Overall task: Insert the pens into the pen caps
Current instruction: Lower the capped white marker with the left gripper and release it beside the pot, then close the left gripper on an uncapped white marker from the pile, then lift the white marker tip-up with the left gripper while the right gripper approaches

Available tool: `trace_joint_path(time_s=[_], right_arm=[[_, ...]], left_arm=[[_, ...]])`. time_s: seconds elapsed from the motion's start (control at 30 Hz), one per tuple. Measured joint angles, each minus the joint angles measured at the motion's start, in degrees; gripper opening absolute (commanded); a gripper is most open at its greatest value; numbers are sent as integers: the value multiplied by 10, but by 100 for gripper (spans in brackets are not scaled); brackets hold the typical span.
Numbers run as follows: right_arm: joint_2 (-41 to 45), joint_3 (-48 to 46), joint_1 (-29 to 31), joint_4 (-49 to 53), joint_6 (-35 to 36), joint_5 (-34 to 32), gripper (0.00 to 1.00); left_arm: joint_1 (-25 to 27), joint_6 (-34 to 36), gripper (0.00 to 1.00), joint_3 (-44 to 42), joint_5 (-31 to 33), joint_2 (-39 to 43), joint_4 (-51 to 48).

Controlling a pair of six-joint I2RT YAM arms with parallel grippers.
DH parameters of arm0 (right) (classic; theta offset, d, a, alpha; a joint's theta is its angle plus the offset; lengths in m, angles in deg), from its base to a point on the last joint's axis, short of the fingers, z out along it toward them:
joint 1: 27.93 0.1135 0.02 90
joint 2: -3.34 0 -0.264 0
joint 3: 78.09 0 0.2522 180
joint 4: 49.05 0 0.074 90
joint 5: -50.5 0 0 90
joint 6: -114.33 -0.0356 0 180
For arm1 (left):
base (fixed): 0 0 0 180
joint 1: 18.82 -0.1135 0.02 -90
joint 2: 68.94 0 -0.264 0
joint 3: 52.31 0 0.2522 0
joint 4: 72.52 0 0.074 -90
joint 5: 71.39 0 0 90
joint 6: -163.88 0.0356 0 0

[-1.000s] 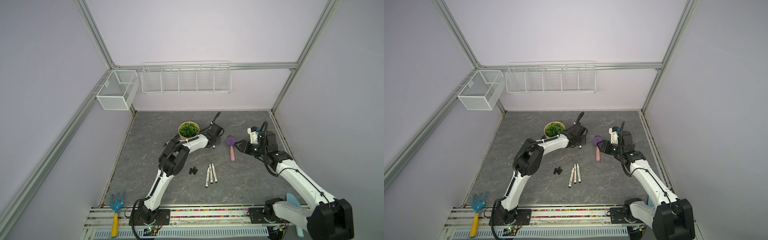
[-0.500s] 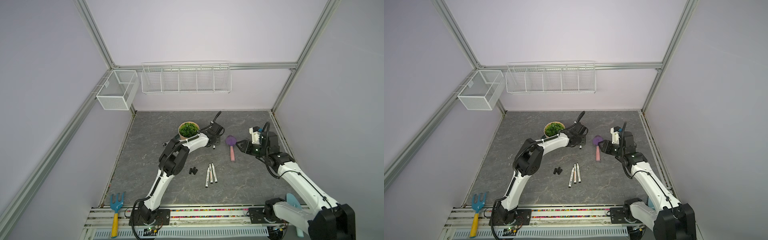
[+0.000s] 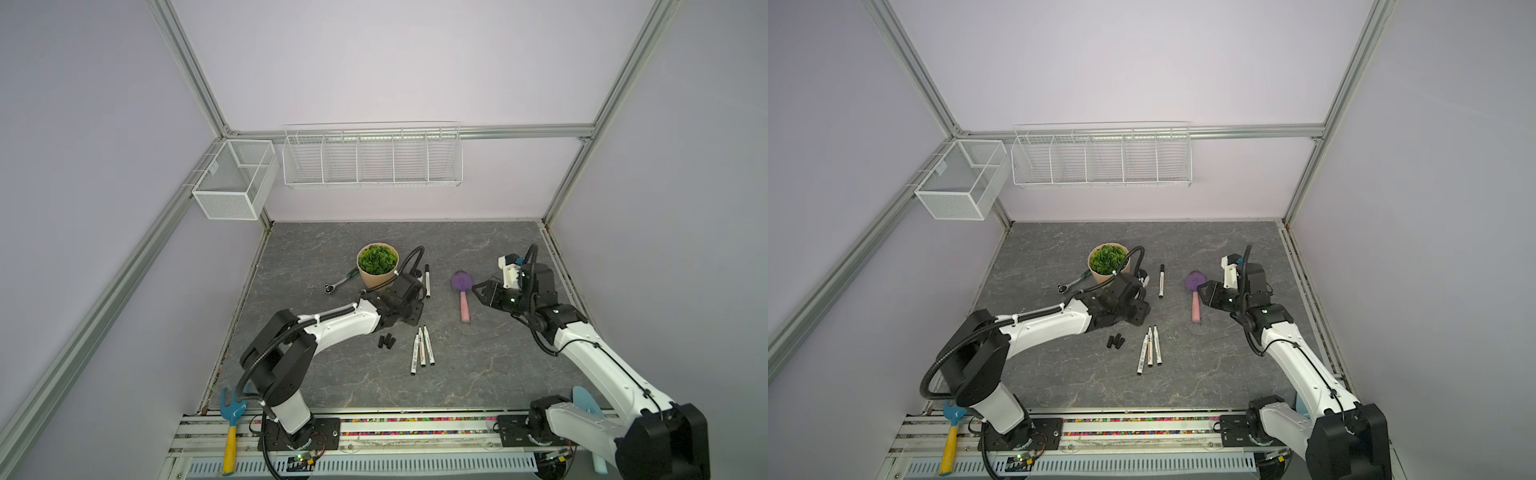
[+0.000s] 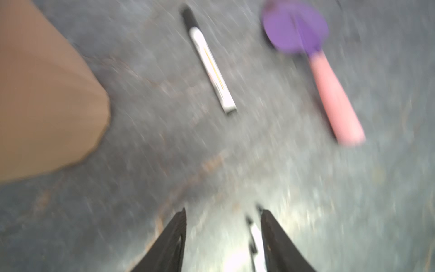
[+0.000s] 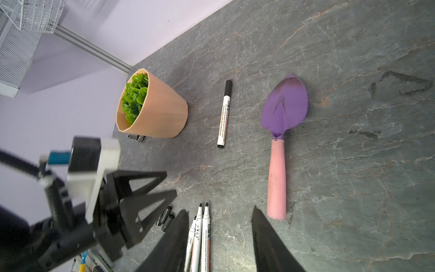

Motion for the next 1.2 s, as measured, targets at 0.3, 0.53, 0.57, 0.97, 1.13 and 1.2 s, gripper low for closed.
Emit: trace_joint_path(time_s=[0.3,0.53,0.57,0.97,1.13,1.2], right_arm=[[-9,0,0,0,2,-3,46],[-10,0,0,0,6,-3,46],[-11,0,0,0,6,-3,46],[-14,-4,0,-7,6,-3,46],[-15,-6,0,-9,6,-3,46],[-15,-6,0,-9,6,-3,46]], left_arm=[[71,31,54,-77,-13,14,-19],[72,30,54,-75,-2,12,-30],[73,30,54,-70,1,9,-37],[110,40,24,-8,70,-46,-126],[109,43,2,3,86,-52,-140],[107,41,0,16,88,-57,-144]])
